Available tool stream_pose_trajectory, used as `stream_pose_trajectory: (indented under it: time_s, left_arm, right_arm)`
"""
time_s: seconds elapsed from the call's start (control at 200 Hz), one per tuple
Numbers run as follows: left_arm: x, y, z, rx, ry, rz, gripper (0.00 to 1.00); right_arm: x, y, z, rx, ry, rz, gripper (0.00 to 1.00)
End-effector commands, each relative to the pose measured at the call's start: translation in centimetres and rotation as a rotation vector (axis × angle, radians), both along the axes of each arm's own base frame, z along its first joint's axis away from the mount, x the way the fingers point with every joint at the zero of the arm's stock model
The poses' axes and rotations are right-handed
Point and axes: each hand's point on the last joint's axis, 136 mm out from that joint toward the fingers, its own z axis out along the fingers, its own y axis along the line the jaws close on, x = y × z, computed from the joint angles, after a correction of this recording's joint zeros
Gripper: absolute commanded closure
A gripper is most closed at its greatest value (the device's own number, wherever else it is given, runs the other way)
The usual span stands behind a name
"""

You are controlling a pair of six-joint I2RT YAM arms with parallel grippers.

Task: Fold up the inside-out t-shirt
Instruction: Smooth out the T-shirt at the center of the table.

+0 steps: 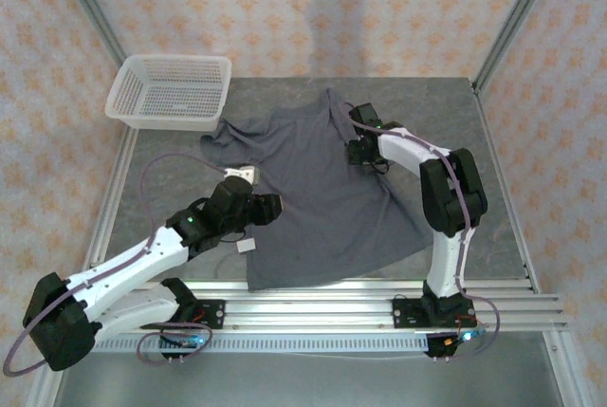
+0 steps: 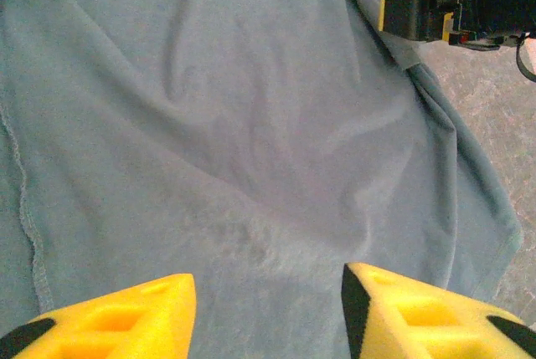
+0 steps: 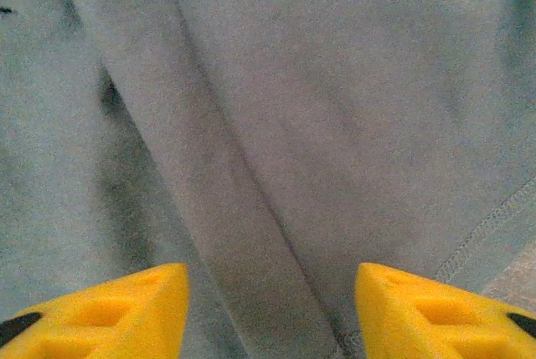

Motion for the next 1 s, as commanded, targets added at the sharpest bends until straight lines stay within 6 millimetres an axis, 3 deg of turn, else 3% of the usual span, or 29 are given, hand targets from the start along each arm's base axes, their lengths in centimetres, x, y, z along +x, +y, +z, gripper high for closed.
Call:
stream_pose_trajectory:
  time_s: [0.0, 0.26, 0.325, 0.48, 0.585, 0.691, 0.791, 0.966, 0.991]
  left_arm:
    - [-0.2, 0.7, -0.8, 0.056, 0.006, 0.001, 0.48]
    - [-0.1, 0.2, -1.5, 0.058, 0.029, -0.012, 0.47]
    - [0.0, 0.4, -1.6, 0.065, 0.026, -0.005, 0.46]
    - [-0.1, 0.7, -1.7, 0.078, 0.026, 0.005, 0.45]
    - [-0.1, 0.6, -1.5, 0.066, 0.02, 0.004, 0.43]
    - [0.2, 0.8, -1.0, 0.071, 0.006, 0.02, 0.41]
    - [0.6, 1.0, -0.6, 0.09, -0.003, 0.026, 0.35]
    - [0.5, 1.1, -0.8, 0.116, 0.006, 0.017, 0.16]
    - [0.5, 1.1, -0.9, 0.119, 0.007, 0.017, 0.15]
  right_arm:
    - [-0.7, 0.4, -0.4, -0.016, 0.034, 0.019, 0.44]
    - [-0.5, -0.6, -1.2, -0.087, 0.051, -0.015, 0.56]
    - [-0.4, -0.9, -0.8, -0.097, 0.039, -0.022, 0.64]
    - [0.2, -2.1, 1.7, -0.152, -0.034, -0.064, 0.94]
    - [1.3, -4.0, 4.3, -0.211, -0.13, -0.135, 1.0]
    - [4.0, -6.1, 7.0, -0.215, -0.219, -0.233, 1.0]
    - [8.2, -9.6, 9.1, -0.268, -0.319, -0.346, 1.0]
    - [16.3, -15.2, 9.4, -0.296, -0.369, -0.521, 1.0]
    - [16.9, -15.7, 8.5, -0.291, -0.342, -0.535, 0.94]
